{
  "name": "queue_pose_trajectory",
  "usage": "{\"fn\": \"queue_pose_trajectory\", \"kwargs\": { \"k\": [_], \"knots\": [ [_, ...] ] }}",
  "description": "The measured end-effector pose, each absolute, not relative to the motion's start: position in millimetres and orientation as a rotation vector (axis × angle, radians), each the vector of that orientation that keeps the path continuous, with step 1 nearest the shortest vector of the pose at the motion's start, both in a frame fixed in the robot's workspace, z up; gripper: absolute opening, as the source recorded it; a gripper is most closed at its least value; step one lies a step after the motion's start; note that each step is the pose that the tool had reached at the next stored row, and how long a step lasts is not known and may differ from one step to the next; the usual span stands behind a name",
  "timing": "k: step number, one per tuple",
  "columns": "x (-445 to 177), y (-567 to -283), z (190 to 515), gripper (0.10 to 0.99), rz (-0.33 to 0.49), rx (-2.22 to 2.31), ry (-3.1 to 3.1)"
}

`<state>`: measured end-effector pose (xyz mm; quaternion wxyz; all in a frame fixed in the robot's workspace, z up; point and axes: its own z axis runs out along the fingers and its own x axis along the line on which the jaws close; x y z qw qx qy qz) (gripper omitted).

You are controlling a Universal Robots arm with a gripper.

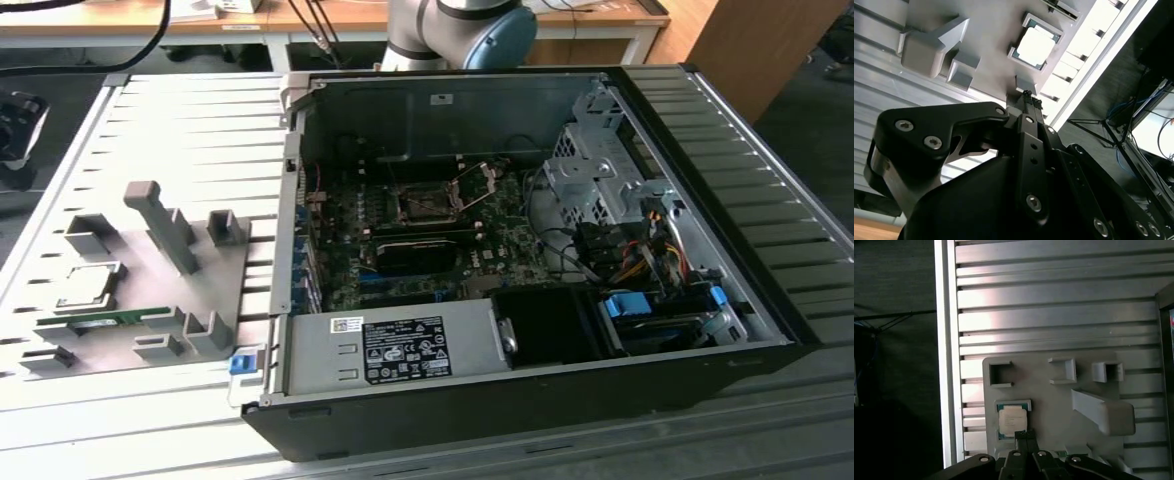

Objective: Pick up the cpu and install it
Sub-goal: 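Pick up the cpu and move it towards the insertion slot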

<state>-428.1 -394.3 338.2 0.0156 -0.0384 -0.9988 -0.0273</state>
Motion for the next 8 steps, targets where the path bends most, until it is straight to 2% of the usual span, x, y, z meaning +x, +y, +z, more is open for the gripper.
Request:
{"fn": "queue_pose_trajectory", "kwargs": {
  "k": [8],
  "knots": [
    [-428.8, -394.5, 329.7, 0.106, -0.135, -0.119, -3.104]
  ]
}}
